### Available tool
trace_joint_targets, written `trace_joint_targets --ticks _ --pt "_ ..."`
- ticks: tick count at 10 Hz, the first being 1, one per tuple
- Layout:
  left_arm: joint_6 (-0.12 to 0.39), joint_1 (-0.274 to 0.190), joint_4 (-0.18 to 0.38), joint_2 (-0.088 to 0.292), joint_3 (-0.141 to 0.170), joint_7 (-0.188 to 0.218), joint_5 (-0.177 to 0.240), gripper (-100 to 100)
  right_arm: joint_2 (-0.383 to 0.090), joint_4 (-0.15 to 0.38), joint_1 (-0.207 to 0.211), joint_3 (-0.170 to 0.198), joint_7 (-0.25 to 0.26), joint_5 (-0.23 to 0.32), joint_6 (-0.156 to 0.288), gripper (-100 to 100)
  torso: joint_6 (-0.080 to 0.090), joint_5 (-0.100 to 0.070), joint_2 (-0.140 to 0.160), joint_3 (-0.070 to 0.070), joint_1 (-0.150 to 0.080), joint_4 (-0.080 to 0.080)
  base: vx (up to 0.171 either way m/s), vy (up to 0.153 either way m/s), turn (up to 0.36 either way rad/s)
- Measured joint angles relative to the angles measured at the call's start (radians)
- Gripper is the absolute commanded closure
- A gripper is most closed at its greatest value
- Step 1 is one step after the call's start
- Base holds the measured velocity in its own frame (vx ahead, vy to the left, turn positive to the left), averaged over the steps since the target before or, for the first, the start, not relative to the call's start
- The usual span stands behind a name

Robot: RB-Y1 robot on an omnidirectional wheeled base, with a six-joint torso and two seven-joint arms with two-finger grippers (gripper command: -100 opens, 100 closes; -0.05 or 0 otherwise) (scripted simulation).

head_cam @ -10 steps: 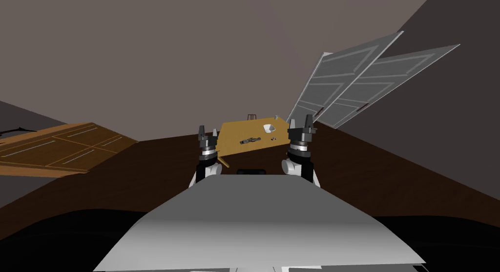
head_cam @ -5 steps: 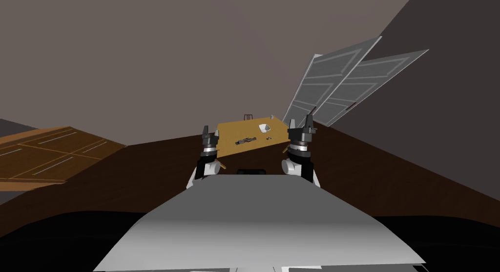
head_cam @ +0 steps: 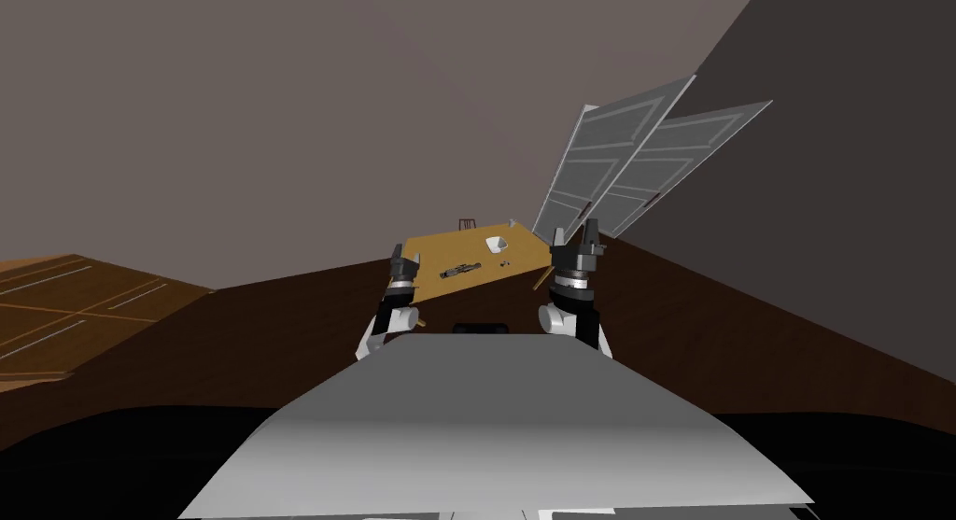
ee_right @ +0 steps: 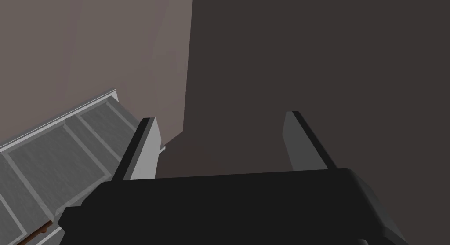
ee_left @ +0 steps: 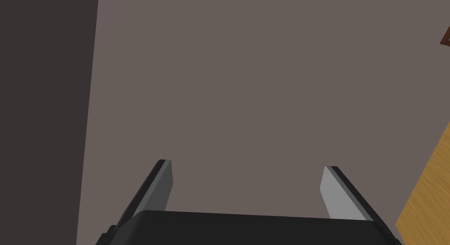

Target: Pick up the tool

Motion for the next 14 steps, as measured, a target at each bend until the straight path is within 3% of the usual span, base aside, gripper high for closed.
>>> trace_joint_targets --ticks 10,12,14 --pt "0.248 -0.044 0.113 0.032 0.097 0.099 0.066 -100 0.0 0.0 0.0 0.0 0.0 0.0 0.0 0 0.0 0.0 -0.001 0.0 0.001 0.0 0.021 -0.086 -0.111" --pt "0.297 -0.062 0.156 0.035 0.116 0.115 0.077 -100 0.0 0.0 0.0 0.0 0.0 0.0 0.0 0 0.0 0.0 -0.001 -0.001 0.002 0.0 0.036 -0.072 -0.111" --pt "0.342 -0.066 0.163 0.031 0.125 0.121 0.081 -100 0.0 0.0 0.0 0.0 0.0 0.0 0.0 0 -0.001 0.001 0.001 0.0 0.005 0.0 0.012 -0.042 -0.092"
